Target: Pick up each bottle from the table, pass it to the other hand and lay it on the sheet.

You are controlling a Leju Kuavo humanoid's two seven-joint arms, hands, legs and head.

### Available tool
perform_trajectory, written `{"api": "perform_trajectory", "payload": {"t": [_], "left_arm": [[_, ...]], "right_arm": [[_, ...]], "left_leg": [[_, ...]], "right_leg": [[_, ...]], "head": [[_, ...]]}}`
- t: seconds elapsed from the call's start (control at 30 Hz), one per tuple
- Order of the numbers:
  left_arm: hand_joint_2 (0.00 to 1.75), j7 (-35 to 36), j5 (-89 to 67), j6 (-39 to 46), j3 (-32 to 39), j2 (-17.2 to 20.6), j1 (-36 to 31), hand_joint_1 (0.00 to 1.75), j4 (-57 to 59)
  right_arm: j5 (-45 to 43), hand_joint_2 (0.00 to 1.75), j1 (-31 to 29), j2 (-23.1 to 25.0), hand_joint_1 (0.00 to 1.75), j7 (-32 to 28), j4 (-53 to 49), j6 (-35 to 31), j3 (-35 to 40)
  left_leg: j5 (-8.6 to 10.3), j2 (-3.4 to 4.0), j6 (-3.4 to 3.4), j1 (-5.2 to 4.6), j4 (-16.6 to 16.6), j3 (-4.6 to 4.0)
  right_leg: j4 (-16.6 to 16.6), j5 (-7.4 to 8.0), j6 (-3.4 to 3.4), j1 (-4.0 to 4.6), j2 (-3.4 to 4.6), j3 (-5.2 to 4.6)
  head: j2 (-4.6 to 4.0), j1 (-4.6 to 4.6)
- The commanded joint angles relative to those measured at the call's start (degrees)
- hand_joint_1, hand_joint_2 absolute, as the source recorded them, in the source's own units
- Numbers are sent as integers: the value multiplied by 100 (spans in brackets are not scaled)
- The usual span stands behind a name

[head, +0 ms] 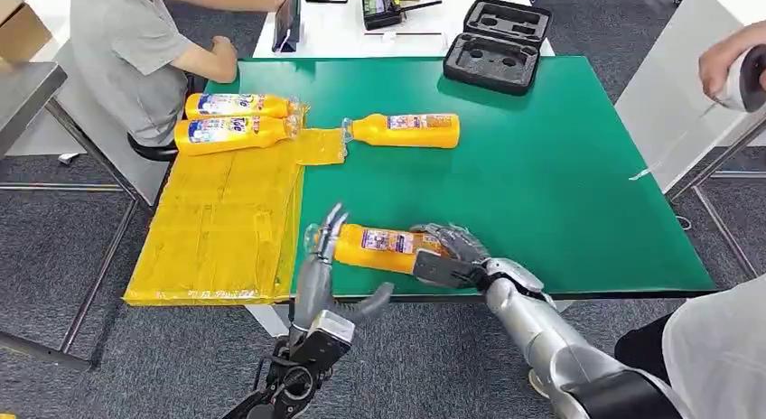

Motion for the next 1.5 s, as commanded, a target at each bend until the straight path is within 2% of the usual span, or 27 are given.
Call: {"api": "perform_trajectory", "payload": {"t": [0.03, 0.13, 0.2, 0.33, 0.4, 0.53, 0.6, 0.7, 0.87, 1.07, 1.27, 1.5], "left_arm": [[175, 15, 420, 430, 497, 48, 198, 0, -1005], [175, 15, 478, 430, 854, -61, 350, 0, -1260], [175, 15, 357, 430, 1345, -231, 498, 0, -1605], [175, 15, 503, 430, 1450, -225, 586, 0, -1770], [175, 15, 1004, 54, 1540, -155, 761, 0, -1819], [175, 15, 894, 109, 1651, -36, 937, 0, -1937], [175, 15, 995, -119, 1745, 37, 985, 0, -1961], [175, 15, 1089, -437, 1839, -8, 1033, 0, -1956], [175, 15, 1086, -504, 1793, -57, 1078, 0, -1885], [175, 15, 1111, -653, 1731, -283, 877, 0, -1417], [175, 15, 1208, -706, 1745, -442, 517, 0, -1033], [175, 15, 1426, -1533, 1980, -564, 441, 0, -678]], "right_arm": [[-1016, 175, 570, 4, 175, -308, -536, -639, -650], [-1539, 175, 797, -30, 175, -308, -895, -847, -514], [-2007, 175, 979, -71, 175, -308, -1187, -1064, -345], [-2344, 175, 1118, -69, 175, -308, -1521, -1204, -265], [-2763, 175, 1325, 0, 175, -308, -1937, -1373, -161], [-2846, 175, 1540, 164, 175, -308, -2238, -1532, 22], [-2823, 175, 1610, 270, 175, -308, -2400, -1514, 177], [-2888, 175, 1637, 286, 175, -308, -2573, -1456, 279], [-2940, 175, 1652, 301, 175, -308, -2743, -1446, 391], [-3214, 175, 1641, 47, 175, -308, -2923, -1491, 320], [-3681, 175, 2070, -323, 175, -308, -3629, -1481, 136], [-3908, 175, 2468, -374, 175, -308, -4394, -1596, 207]], "left_leg": [[0, -1, -5, 4, -1, -1], [-3, -1, -8, 8, 3, -8], [-6, 6, -11, 11, 4, -5], [-4, 4, -8, 6, 5, -14], [-6, 10, -9, 7, 5, -13], [-6, 18, -10, 8, -4, -4], [-8, 20, -12, 10, -4, -1], [-10, 25, -16, 13, -2, 1], [-10, 19, -17, 20, 4, -2], [-1, -8, -8, 7, -1, -14], [3, -24, -5, 4, 2, -19], [-3, -11, -11, 8, 5, -11]], "right_leg": [[-3, 0, -5, 5, -3, 2], [-1, 0, -8, 9, -2, -2], [-2, -1, -11, 11, 4, 1], [3, 0, -8, 7, 2, -10], [3, -1, -10, 8, 7, -11], [-4, 1, -10, 9, 16, -5], [-4, 0, -12, 11, 17, -2], [-1, -1, -16, 15, 22, -2], [-4, 0, -18, 22, 15, 1], [-2, -1, -8, 6, -10, -7], [-3, -3, -6, 2, -25, -7], [-7, -3, -11, 8, -15, -1]], "head": [[0, 0], [0, 0], [0, 2], [0, 2], [0, 2], [0, -2], [0, 0], [0, 2], [0, 0], [0, 2], [0, 0], [0, 2]]}}
